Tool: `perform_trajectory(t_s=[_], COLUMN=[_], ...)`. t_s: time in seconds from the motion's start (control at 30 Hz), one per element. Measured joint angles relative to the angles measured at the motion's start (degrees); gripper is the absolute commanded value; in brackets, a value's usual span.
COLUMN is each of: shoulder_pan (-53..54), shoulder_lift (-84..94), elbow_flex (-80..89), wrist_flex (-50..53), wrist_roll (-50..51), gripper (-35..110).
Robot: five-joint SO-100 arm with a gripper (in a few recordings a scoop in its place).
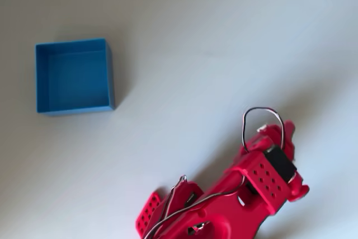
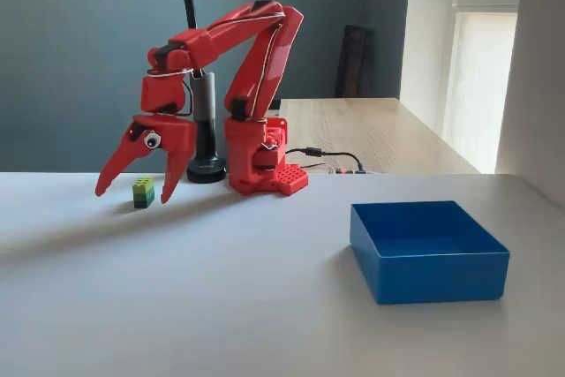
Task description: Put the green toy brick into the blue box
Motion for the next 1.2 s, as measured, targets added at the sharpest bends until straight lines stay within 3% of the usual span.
perform_trajectory(t_s=[0.83, 1.2], shoulder_pan=[14.9, 18.5], shoulder_lift=[-0.1, -0.1], elbow_flex=[3.2, 3.2], wrist_flex=[0.0, 0.0], wrist_roll=[4.7, 6.2], gripper=[37, 20])
